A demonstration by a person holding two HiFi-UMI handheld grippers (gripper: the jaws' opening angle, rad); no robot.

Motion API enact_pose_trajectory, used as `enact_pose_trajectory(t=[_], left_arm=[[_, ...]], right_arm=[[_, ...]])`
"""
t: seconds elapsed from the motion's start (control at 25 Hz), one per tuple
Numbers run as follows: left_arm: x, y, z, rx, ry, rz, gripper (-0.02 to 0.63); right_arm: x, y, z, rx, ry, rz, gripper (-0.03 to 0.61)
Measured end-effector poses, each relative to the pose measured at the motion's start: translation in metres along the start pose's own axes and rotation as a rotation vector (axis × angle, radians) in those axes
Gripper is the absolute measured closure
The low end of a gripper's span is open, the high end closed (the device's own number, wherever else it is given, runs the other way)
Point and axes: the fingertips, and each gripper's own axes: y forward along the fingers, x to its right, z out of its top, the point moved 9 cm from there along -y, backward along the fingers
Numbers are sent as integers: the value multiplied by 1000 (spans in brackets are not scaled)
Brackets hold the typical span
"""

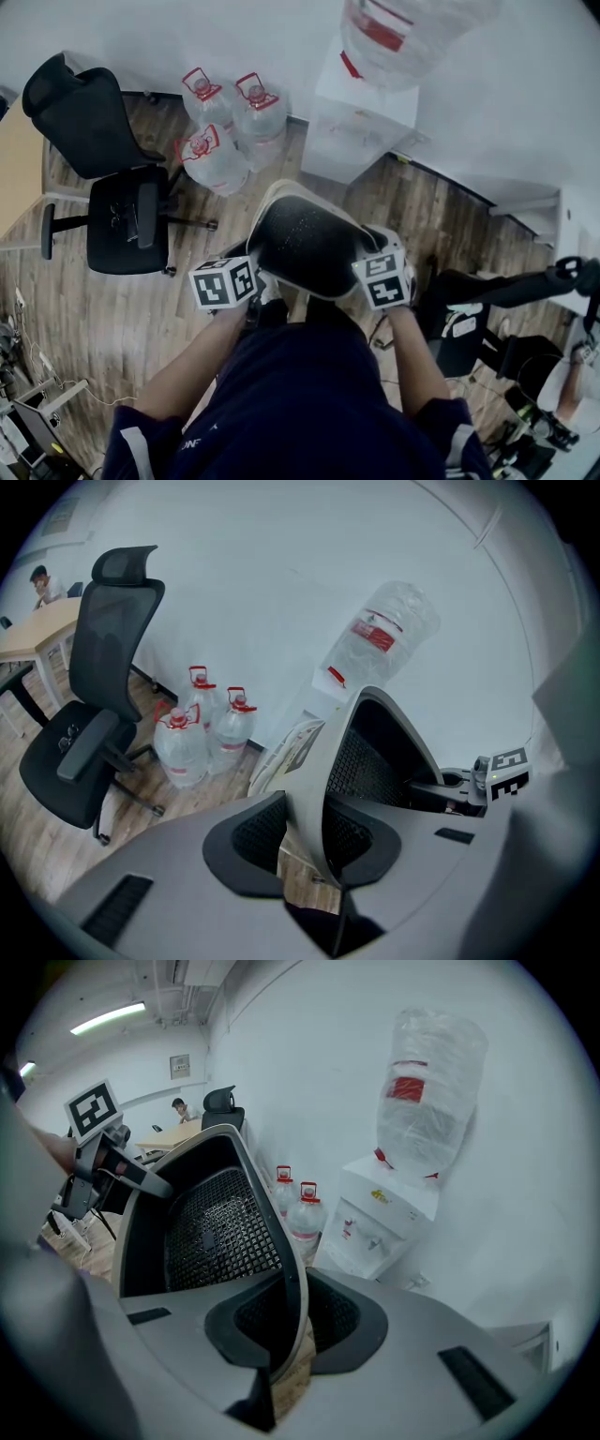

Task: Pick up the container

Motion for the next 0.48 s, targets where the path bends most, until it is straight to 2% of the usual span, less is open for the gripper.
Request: enact_pose_trajectory(t=[0.48], left_arm=[[1, 12, 12, 0, 5, -4, 505]], right_arm=[[11, 11, 5, 0, 9, 3, 526]])
